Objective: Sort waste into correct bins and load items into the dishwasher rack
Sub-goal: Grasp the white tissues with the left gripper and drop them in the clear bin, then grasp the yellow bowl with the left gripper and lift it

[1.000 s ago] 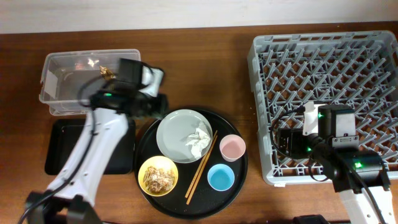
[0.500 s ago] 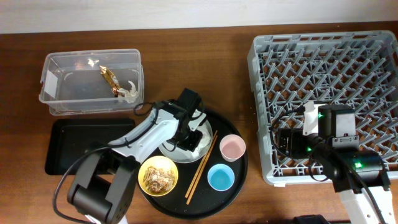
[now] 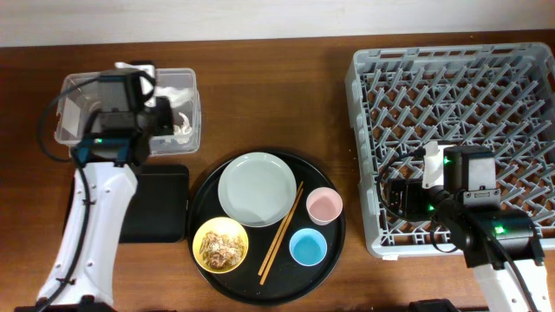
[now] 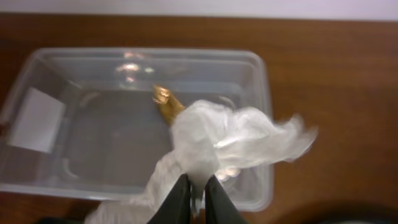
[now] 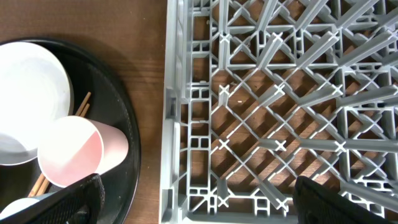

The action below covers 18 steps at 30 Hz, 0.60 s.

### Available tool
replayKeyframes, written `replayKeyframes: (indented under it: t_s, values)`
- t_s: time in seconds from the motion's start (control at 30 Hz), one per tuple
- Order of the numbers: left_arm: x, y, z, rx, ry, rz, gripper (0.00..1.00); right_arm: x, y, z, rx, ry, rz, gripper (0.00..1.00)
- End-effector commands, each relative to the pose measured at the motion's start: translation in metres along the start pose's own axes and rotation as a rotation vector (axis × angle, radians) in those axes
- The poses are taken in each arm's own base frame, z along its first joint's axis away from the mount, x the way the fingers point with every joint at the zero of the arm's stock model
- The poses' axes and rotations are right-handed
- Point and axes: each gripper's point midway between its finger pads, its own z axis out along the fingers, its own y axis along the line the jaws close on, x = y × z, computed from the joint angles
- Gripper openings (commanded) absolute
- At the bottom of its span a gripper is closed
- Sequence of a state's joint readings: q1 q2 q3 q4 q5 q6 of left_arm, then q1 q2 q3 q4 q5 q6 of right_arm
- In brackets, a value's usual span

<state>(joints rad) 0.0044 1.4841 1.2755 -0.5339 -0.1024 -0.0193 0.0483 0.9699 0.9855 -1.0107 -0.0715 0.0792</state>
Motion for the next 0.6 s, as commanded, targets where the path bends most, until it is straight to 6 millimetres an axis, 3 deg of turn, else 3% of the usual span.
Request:
replayKeyframes:
  t_s: [0.0,0.03,0.07,0.17,0.27,0.4,0.57]
  values:
    - [-0.002,0.026,0.017,-0.054,0.0,-0.032,0.52,-0.007,-0.001,-0.005,0.005,-0.021,0.006,0.98]
    - [0.0,0.028,0.019,-0.057,0.007,-0.034,0.61,-0.007,-0.001,-0.005,0.005,-0.021,0.006,0.98]
    - [0.005,0.027,0.023,-0.052,0.027,-0.033,0.63,-0.007,-0.001,-0.005,0.005,-0.021,0.006,0.98]
    - [0.017,0.017,0.023,0.002,0.076,-0.031,0.65,-0.007,-0.001,-0.005,0.005,-0.021,0.006,0.98]
    - [0.043,-0.003,0.019,0.118,0.187,-0.034,0.65,-0.007,-0.001,-0.004,0.006,-0.017,0.006,0.98]
    - [0.09,-0.044,-0.003,0.295,0.394,-0.035,0.63,-0.006,-0.001,-0.003,0.006,-0.013,0.006,0.98]
    - [0.125,-0.1,-0.027,0.387,0.521,0.094,0.63,-0.006,-0.001,-0.003,0.006,-0.013,0.006,0.98]
